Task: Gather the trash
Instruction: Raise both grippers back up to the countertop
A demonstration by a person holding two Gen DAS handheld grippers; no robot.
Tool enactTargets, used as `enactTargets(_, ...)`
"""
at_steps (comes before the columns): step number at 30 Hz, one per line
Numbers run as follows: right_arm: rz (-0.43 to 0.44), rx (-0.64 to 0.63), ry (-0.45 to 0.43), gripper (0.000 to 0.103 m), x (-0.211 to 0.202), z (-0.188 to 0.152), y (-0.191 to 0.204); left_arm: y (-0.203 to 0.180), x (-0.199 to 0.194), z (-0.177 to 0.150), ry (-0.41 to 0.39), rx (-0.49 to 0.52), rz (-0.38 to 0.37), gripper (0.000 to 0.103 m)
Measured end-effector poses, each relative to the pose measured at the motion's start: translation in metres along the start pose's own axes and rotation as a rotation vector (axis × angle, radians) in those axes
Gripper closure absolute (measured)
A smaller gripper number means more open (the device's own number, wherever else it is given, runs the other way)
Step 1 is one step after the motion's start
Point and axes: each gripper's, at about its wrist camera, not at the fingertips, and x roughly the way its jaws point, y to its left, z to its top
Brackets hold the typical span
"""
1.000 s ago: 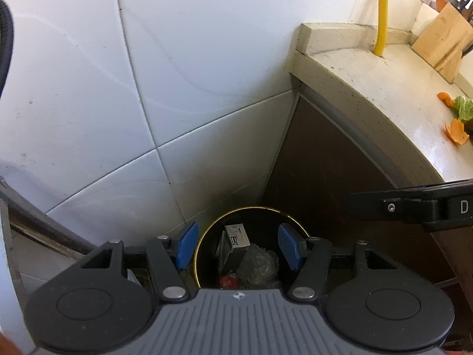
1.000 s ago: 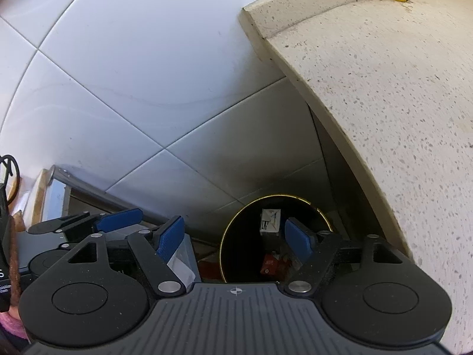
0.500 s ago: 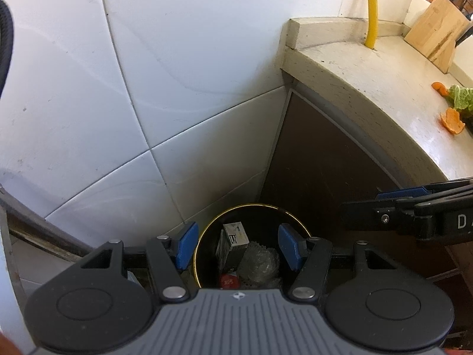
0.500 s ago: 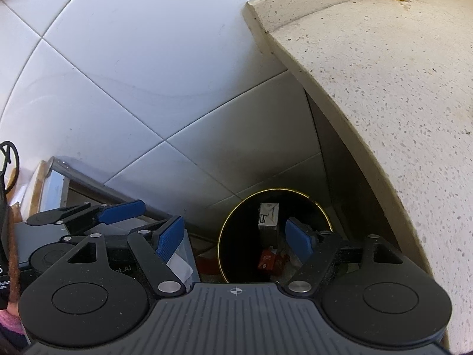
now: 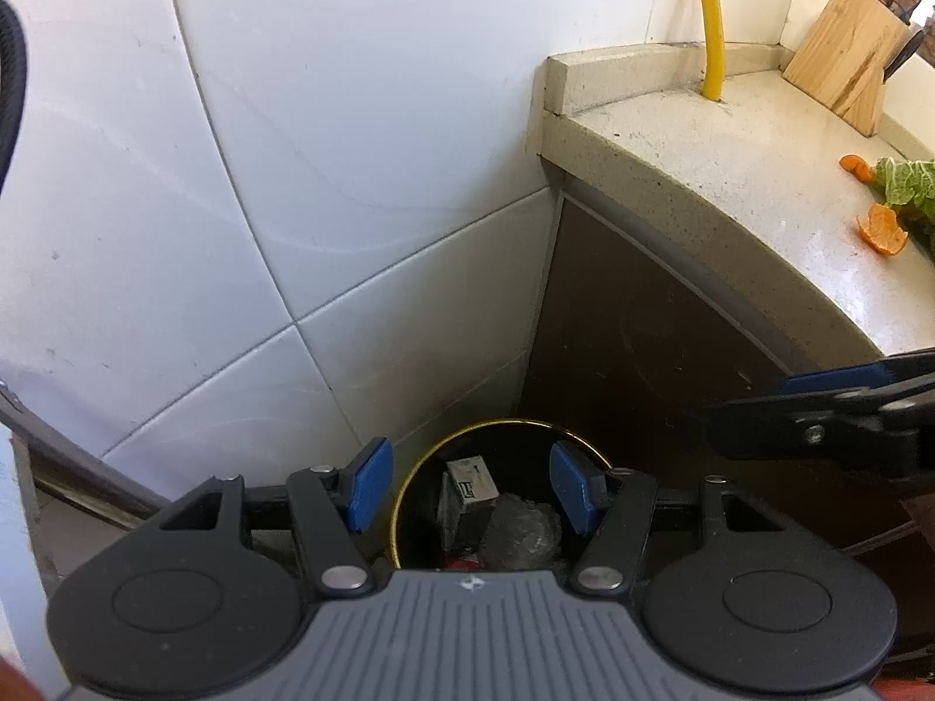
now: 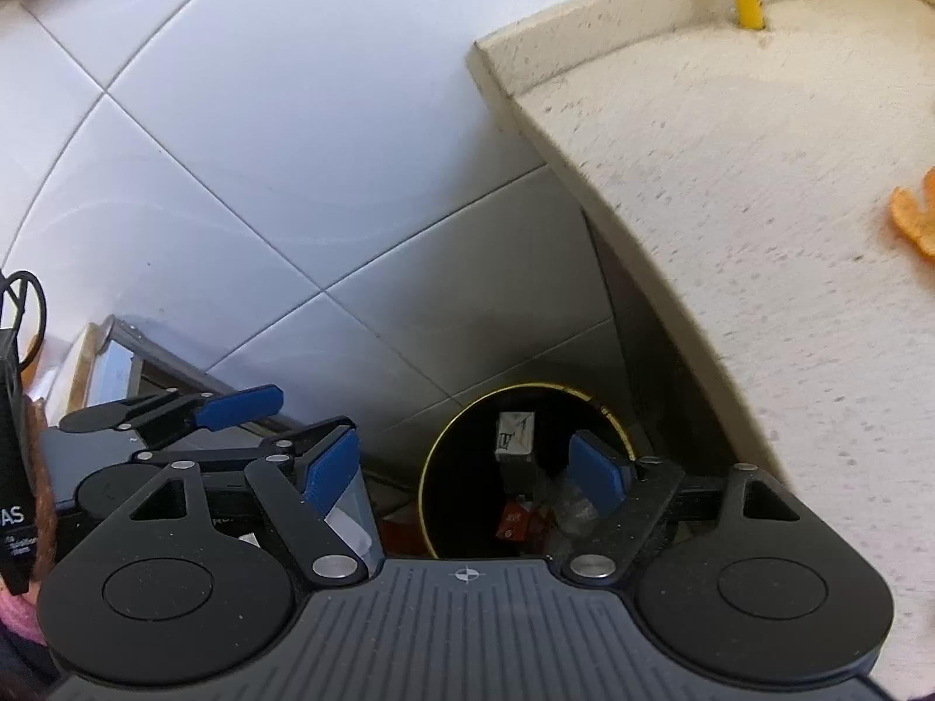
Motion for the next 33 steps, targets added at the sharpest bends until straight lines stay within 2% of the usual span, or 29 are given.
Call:
enactTargets(5, -0.003, -0.018, -0.038, 0.018, -0.023, -0.001, -0.006, -0.013, -0.008, 0.005, -0.016, 0.028, 0.044, 0.047)
enactTargets(11, -0.003, -0.023, -0.12, 0.016, -0.063, -0.005, -0.018, -0.044, -0.025, 0.021, -0.065, 0.078, 0.031, 0.046)
enactTargets(15, -0.036, -0.028, -0.183, 0.016, -0.093, -0.009, -0.028, -0.069, -0.032, 0.033, -0.094, 0.117, -0.003, 0.046)
enactTargets(26, -0.149, 0.086, -0.364, 0.015, -0.174, -0.031, -0.081, -0.153, -0.046, 0.061, -0.187, 0.287, -0.13, 0.041)
enactTargets(33, -0.253, 0.174, -0.44, 0.014, -0.205, -0.048, -0.119, -0.204, -0.049, 0.074, -0.21, 0.386, -0.214, 0.041)
